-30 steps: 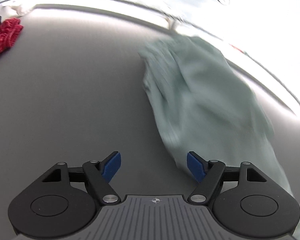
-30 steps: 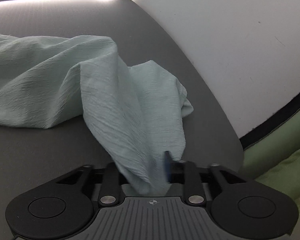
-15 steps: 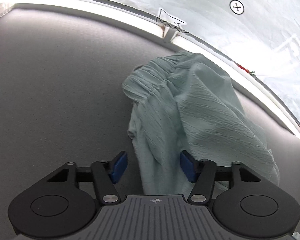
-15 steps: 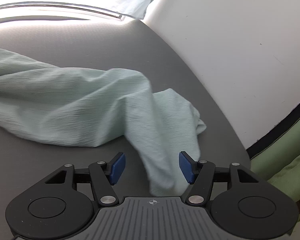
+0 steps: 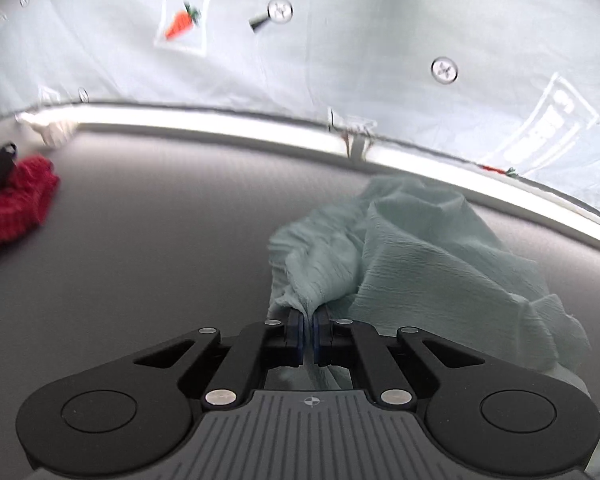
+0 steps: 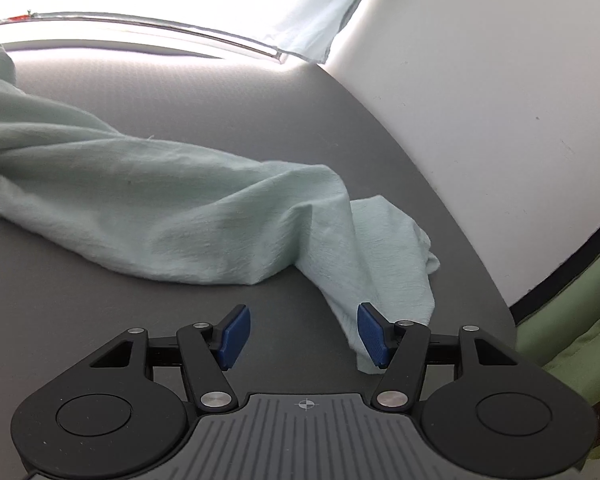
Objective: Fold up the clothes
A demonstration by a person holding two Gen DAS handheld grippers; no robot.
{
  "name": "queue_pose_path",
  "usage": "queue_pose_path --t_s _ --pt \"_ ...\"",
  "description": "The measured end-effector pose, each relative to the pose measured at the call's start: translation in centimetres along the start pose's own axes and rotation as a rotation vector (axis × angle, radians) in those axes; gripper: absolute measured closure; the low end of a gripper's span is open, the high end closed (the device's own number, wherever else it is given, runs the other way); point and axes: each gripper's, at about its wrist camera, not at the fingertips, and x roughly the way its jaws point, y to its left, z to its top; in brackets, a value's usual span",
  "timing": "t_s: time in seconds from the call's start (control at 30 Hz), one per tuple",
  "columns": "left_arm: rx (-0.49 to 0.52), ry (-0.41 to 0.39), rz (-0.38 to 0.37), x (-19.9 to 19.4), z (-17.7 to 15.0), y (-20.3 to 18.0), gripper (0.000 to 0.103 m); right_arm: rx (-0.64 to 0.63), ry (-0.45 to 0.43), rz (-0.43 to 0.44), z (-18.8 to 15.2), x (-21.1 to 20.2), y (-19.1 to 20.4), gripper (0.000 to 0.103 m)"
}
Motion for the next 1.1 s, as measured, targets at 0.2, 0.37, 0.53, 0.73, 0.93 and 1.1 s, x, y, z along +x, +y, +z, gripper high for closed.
queue_pose_path --t_s 0.2,0.37,0.53,0.73,0.93,1.1 --pt "0.051 -0.109 0.129 -9.0 -2.4 2.4 0.098 -0.012 -0.025 0.070 0.6 0.2 0.4 0.029" --pt "0.089 -0.075 0.290 -13.3 -5.1 6.3 0.098 -0.013 -0.040 0.139 1.2 0.6 -0.2 0.029" --pt "0.053 -0.036 0.399 -18.9 -8.5 9.6 0.097 -0.012 -0.048 0.193 1.4 1.1 -1.3 0.029" --pt "-0.077 -0.105 0.485 -23.6 -7.3 12.1 0.096 -0.002 -0.034 0.208 1.0 2.1 -3.2 0.029" --pt "-0.034 0.052 0.571 -20.1 -6.4 12.0 0.088 0.071 0.031 0.257 0.5 4.6 -5.7 0.029" --pt "-0.120 -0.040 0.493 -21.2 -9.0 10.5 0.064 0.214 0.046 0.322 0.2 5.2 -9.1 0.029"
